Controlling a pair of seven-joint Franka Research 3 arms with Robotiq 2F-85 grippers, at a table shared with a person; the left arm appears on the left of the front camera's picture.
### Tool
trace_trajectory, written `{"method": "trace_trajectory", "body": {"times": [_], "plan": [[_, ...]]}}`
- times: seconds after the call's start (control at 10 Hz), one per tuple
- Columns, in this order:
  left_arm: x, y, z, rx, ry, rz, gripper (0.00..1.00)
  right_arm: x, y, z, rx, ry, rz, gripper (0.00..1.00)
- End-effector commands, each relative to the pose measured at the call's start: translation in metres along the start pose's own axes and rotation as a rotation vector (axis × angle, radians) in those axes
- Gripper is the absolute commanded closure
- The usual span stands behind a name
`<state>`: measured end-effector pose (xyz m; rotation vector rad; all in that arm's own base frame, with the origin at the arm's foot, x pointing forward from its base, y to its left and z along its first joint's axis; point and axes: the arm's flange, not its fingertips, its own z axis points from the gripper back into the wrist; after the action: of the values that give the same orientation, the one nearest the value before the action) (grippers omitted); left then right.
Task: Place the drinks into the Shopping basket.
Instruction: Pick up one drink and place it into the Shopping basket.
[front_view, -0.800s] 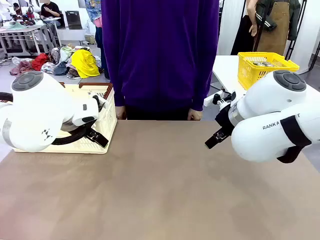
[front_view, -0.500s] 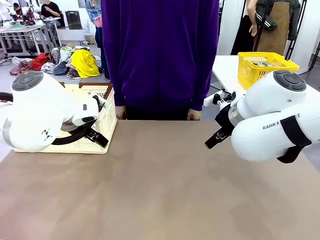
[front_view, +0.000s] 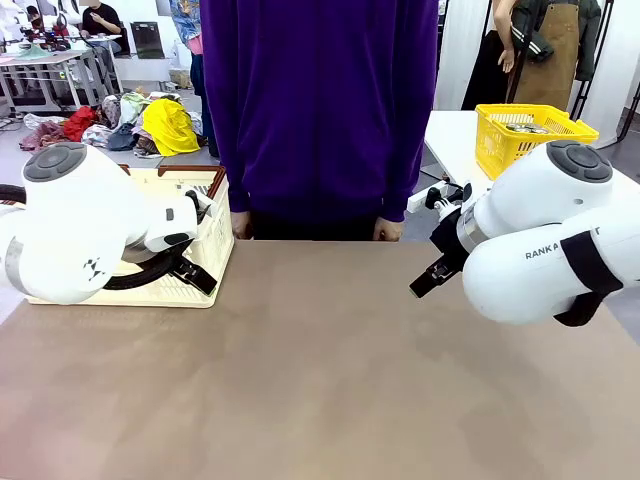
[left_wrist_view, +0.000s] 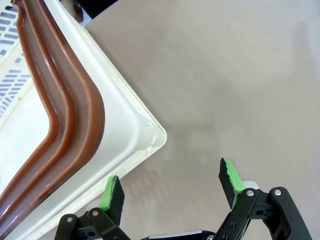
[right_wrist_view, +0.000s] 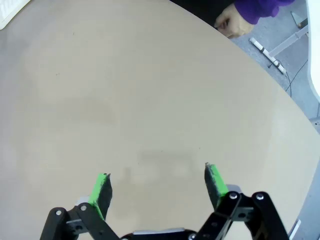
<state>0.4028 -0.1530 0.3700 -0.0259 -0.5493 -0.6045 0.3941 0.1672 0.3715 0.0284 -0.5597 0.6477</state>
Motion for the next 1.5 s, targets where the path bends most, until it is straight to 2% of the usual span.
{"method": "trace_trajectory", "body": {"times": [0.0, 0.7, 0.8, 0.9, 1.0, 1.1, 1.2, 1.4], "plan": [[0.0, 0.001, 0.0, 0.001, -0.002, 0.001, 0.0, 0.0, 0.0, 0.0, 0.0, -0.001, -0.001, 0.0], [0.0, 0.0, 0.0, 0.0, 0.0, 0.0, 0.0, 0.0, 0.0, 0.0, 0.0, 0.0, 0.0, 0.0], [-0.004, -0.003, 0.015, -0.096, 0.093, 0.022, 0.0, -0.004, -0.002, 0.006, 0.101, 0.078, -0.02, 0.0], [-0.01, -0.006, 0.036, -0.411, 0.136, -0.013, 0.0, -0.011, -0.003, 0.019, 0.195, 0.155, -0.06, 0.0], [-0.015, -0.006, 0.057, -0.511, 0.127, -0.011, 0.0, -0.022, -0.007, 0.035, 0.302, 0.183, -0.079, 0.0], [-0.016, -0.006, 0.081, -0.629, 0.191, 0.095, 0.0, -0.031, -0.015, 0.055, 0.419, 0.199, -0.15, 0.0], [-0.016, -0.004, 0.102, -0.671, 0.181, 0.21, 0.0, -0.039, -0.025, 0.078, 0.5, 0.154, -0.269, 0.0], [-0.04, 0.022, 0.166, -0.879, 0.017, 0.061, 0.0, -0.069, -0.051, 0.136, 0.753, 0.034, -0.424, 0.0]]}}
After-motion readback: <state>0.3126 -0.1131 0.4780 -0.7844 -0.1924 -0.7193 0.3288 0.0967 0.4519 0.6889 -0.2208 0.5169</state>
